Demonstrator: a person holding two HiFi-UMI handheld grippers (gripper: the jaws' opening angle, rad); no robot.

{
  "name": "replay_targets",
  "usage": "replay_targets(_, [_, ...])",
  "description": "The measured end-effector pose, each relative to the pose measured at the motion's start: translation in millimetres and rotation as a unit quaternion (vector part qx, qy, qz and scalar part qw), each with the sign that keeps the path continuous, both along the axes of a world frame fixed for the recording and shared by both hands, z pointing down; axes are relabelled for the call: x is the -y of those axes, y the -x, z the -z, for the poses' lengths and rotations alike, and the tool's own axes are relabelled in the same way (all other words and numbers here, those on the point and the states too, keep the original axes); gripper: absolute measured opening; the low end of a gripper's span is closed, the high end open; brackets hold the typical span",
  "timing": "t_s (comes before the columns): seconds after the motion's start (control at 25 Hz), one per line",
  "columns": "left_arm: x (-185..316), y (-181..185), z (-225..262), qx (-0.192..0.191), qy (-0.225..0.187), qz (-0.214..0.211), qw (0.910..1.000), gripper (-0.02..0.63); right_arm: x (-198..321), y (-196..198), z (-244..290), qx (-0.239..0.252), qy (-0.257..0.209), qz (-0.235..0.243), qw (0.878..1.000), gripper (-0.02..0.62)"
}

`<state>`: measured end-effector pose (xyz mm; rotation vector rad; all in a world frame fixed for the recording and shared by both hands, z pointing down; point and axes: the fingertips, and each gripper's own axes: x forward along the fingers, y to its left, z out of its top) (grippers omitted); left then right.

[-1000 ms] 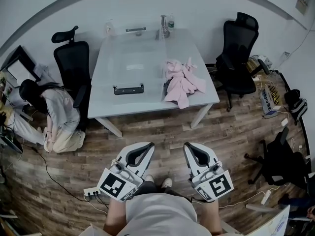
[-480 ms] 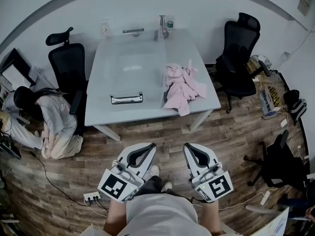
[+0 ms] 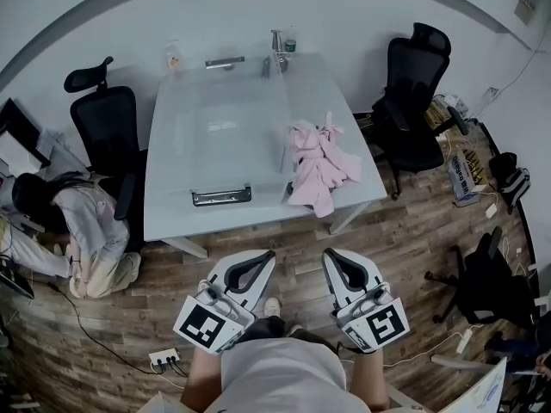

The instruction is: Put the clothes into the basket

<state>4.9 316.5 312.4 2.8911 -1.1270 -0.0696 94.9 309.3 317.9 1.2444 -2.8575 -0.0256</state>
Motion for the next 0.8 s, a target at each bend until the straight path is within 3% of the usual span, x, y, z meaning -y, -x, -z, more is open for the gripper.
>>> replay_targets(0.4, [30,2,-2,-0.003,0.014,-0.027,0.9995,0.006,27,5,0,-0.009,0.005,-0.025,1.000,0.004])
replay_targets(0.8, [81,-8,-7,0.000,0.018,-0.023,0.9996,0.006,79,-1,-5,-0.009,0.010,-0.014,1.000,0.005])
